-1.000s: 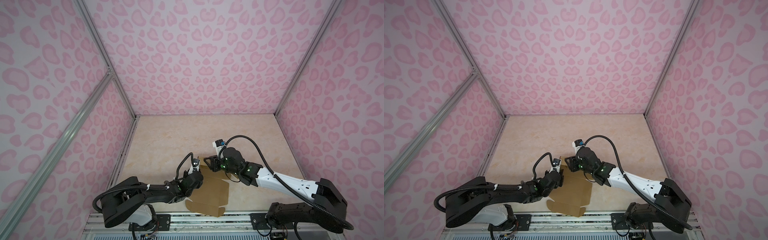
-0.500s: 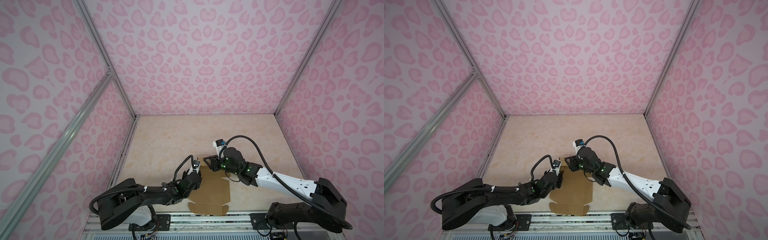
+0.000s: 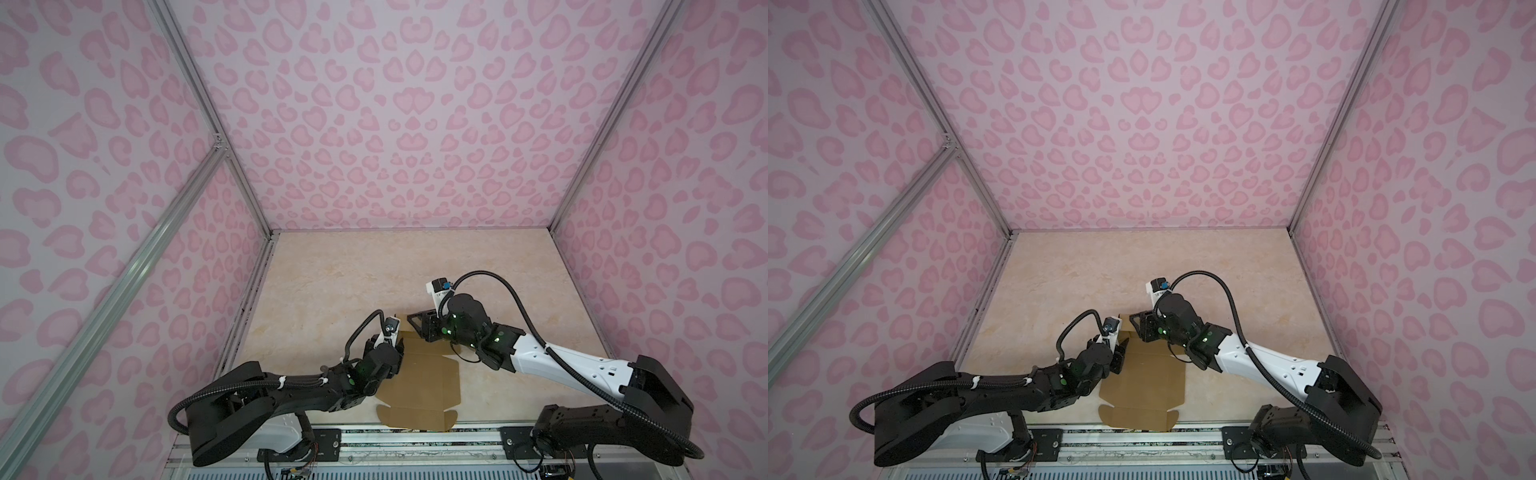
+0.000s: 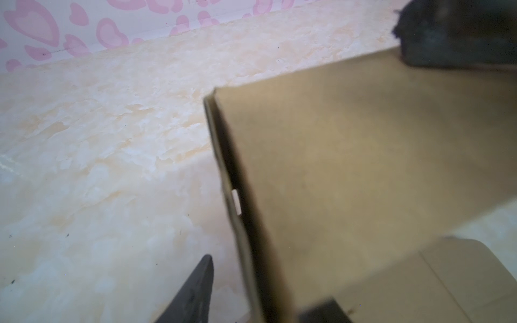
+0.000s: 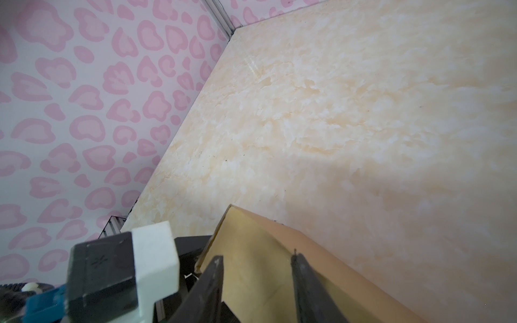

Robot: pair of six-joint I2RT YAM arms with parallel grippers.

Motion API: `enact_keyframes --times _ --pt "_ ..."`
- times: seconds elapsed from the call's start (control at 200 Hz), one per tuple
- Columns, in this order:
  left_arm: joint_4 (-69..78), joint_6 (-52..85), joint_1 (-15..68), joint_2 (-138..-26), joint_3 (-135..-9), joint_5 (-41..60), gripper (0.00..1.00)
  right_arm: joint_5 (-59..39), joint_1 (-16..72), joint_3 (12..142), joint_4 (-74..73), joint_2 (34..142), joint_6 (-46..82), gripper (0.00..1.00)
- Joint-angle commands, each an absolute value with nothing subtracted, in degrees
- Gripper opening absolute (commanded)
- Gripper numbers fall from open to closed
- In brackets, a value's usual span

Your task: Fold the paper box

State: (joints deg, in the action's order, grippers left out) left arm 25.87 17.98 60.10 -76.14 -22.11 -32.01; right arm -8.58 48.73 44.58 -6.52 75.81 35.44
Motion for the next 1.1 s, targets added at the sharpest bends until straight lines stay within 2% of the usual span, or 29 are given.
enact_keyframes --times 0.0,0.135,0.235,0.255,0.365,0.67,1.095 --pt "28.02 17.01 59.97 -76.35 -22.12 -34.19 0.49 -8.59 48.74 44.29 -4.24 76.1 35.94 0.44" --pt "29.23 16.24 60.01 -76.82 -22.41 -36.78 0.45 -8.79 48.78 44.1 -4.3 76.1 36.1 0.43" --pt "30.29 15.63 59.99 -77.68 -22.99 -37.43 0.37 -9.09 48.75 43.56 -4.74 76.11 36.37 0.43" --pt "30.33 15.41 60.0 -78.06 -23.22 -37.44 0.32 -9.14 48.77 43.39 -4.87 76.11 36.53 0.43" --pt "30.6 15.12 60.01 -80.44 -24.5 -37.75 0.21 -9.53 48.68 43.07 -5.45 76.21 37.14 0.43" --pt "30.73 15.26 59.99 -80.34 -23.22 -41.47 0.04 -9.4 48.45 42.47 -5.25 75.64 37.23 0.43" --pt "34.32 12.93 59.69 -74.98 -16.8 -40.33 0.04 -9.76 48.38 42.42 -5.66 75.67 37.88 0.43"
